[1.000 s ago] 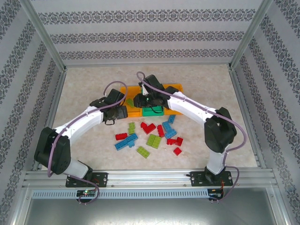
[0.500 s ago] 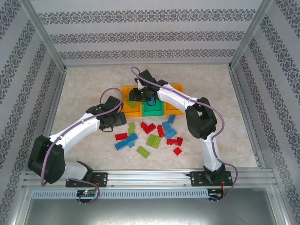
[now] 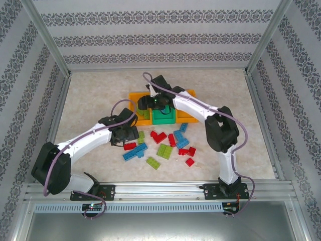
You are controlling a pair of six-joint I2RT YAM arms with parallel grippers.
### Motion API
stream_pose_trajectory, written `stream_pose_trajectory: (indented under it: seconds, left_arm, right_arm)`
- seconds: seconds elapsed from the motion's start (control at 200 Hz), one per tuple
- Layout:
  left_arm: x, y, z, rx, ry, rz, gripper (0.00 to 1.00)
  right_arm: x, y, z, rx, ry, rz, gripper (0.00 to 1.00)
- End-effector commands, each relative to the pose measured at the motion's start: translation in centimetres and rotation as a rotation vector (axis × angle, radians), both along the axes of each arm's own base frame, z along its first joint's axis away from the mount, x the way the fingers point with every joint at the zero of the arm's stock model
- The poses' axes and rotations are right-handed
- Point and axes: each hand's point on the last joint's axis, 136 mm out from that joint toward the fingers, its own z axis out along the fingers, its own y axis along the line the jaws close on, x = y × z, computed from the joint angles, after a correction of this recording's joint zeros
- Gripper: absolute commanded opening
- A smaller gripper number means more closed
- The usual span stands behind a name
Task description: Sort the legos into containers by color
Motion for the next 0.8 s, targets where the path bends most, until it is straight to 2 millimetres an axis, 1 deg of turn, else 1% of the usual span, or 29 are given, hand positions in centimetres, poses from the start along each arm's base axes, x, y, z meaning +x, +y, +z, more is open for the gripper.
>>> stream_pose_trajectory:
  seconds: [0.0, 0.1, 0.175, 0.245, 0.33, 0.55, 0.719, 0.794]
  left_arm:
    - [-1.7, 0.1, -0.9, 0.033, 0.079, -0.004, 0.87]
    - [-2.9, -0.1, -2.1, 0.028, 0.128, 0.000, 0.86]
    - [-3.4, -0.4, -2.8, 0.014, 0.143, 0.017, 0.87]
    - [-3.3, -0.7, -3.1, -0.001, 0.136, 0.029, 0.87]
    - [-2.8, -1.1, -3.0, -0.014, 0.123, 0.026, 0.86]
    - [-2.6, -1.7, -3.4, 0.000, 0.140, -0.022, 0.85]
    - [-2.3, -2.1, -3.5, -0.021, 0.112, -0.038, 0.85]
    - [-2.2, -1.9, -3.4, -0.011, 0.108, -0.037, 0.85]
  right_arm:
    - [-0.7, -3.3, 1.9, -0.060, -0.079, -0.017, 0.74]
    - [-1.4, -6.3, 1.3, -0.086, -0.069, -0.073, 0.77]
    - [-1.8, -8.3, 0.8, -0.092, -0.055, -0.116, 0.77]
    - [-2.3, -9.8, 0.4, -0.097, -0.044, -0.142, 0.78]
    - [-2.7, -11.1, 0.1, -0.103, -0.038, -0.159, 0.78]
    - [-3.6, -13.0, -1.2, -0.125, -0.012, -0.188, 0.79]
    - [-3.8, -13.6, -1.6, -0.126, -0.001, -0.204, 0.79]
    - [-3.8, -13.7, -1.8, -0.129, 0.002, -0.204, 0.79]
